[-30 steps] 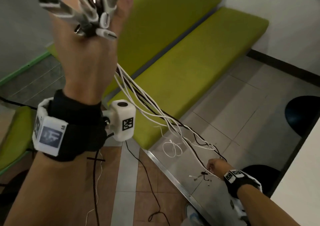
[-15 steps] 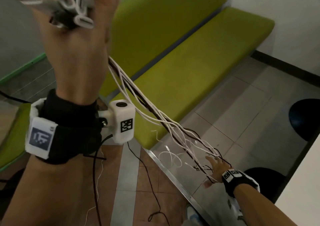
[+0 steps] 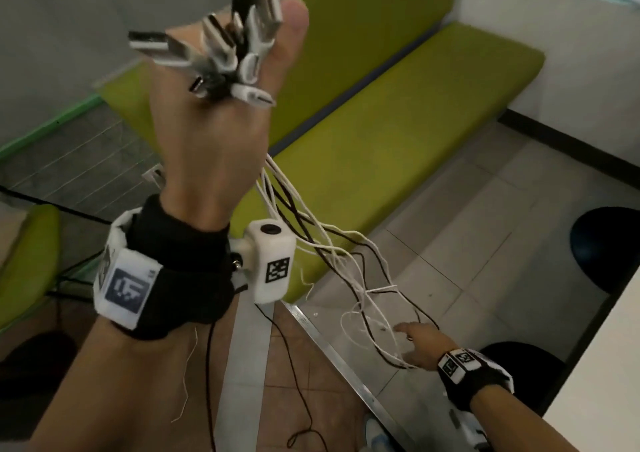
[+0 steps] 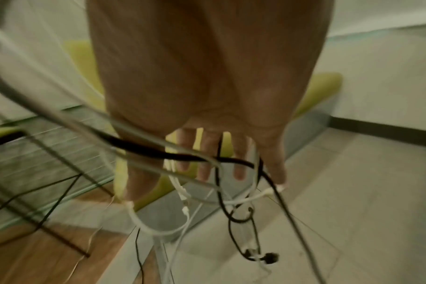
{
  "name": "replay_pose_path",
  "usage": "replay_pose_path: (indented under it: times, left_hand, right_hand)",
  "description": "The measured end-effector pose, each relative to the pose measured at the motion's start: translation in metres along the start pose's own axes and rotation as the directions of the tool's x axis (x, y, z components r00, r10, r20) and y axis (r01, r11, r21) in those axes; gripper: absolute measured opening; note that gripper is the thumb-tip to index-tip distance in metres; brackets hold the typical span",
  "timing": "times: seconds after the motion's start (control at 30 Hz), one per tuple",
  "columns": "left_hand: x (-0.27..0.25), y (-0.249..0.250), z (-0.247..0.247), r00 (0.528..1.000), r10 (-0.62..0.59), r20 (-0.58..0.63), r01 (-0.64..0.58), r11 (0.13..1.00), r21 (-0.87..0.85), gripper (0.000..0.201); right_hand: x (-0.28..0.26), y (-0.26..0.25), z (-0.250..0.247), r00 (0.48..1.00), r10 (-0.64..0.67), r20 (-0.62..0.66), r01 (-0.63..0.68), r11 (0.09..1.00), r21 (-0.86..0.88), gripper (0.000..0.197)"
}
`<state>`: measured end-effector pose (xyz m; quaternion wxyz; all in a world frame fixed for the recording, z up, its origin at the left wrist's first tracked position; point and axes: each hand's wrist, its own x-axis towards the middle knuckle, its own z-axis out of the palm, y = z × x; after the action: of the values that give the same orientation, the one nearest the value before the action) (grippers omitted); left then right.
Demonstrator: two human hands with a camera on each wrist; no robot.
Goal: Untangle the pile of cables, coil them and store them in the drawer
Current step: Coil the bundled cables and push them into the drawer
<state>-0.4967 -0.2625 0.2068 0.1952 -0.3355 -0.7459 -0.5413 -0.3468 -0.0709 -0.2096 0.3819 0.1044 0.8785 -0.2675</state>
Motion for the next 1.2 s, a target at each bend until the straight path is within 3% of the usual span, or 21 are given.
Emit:
replay_pose_path:
  times: [0.07,0.2,0.43,0.57,0.73,0.8,0.9,0.97,1.03,1.13,1.2]
  left_hand:
    - [0.005,-0.003,-0.004,1.000,-0.014,-0.026,0.016,0.997,0.071,0.039]
    - [0.009,-0.010,-0.010,0.998,-0.046,-0.044,0.049,0.996,0.071,0.047]
    - [-0.002,-0.003,-0.002,0.999,0.027,-0.017,-0.026,0.998,0.053,0.036]
    - [-0.008,0.000,0.006,0.997,0.070,0.042,-0.071,0.997,0.026,0.038]
    - [-0.018,-0.005,0.022,0.986,0.113,0.123,-0.119,0.992,0.043,0.041]
    - [-0.019,-0.009,0.024,0.983,0.113,0.147,-0.116,0.993,0.012,0.038]
    - [-0.023,-0.010,0.027,0.976,0.107,0.188,-0.117,0.992,0.043,0.040]
    - [-0.030,-0.012,0.033,0.975,0.075,0.208,-0.091,0.994,0.065,0.035]
    - [-0.036,-0.013,0.038,0.976,0.031,0.215,-0.042,0.998,0.048,0.034]
    - [-0.036,-0.009,0.044,0.961,0.076,0.267,-0.093,0.994,0.052,0.060]
    - [-0.036,-0.008,0.045,0.957,0.089,0.277,-0.107,0.993,0.051,0.060]
  right_hand:
    - [-0.002,-0.002,0.001,0.997,-0.080,-0.013,0.079,0.995,-0.057,0.052]
    - [-0.006,-0.005,0.000,1.000,-0.012,0.023,0.013,0.999,-0.039,0.027]
    - [-0.018,-0.014,0.000,0.995,-0.095,-0.001,0.094,0.980,0.175,0.029]
    - [-0.023,-0.019,-0.002,0.983,-0.141,0.120,0.132,0.988,0.074,0.036]
    - [-0.033,-0.030,-0.004,0.930,-0.084,0.358,0.111,0.992,-0.056,0.023]
    - [-0.035,-0.028,-0.003,0.965,-0.091,0.246,0.093,0.996,0.005,0.012]
    - [-0.036,-0.023,0.000,0.997,-0.081,0.010,0.080,0.996,0.047,0.022]
    - [-0.037,-0.027,-0.003,0.994,-0.051,-0.096,0.056,0.998,0.043,0.027]
    - [-0.040,-0.033,-0.010,0.978,-0.005,-0.210,0.053,0.973,0.223,0.031]
    - [-0.044,-0.037,-0.020,0.938,0.094,-0.335,0.084,0.874,0.478,0.027]
    - [-0.045,-0.037,-0.025,0.938,0.084,-0.336,0.108,0.850,0.516,0.025]
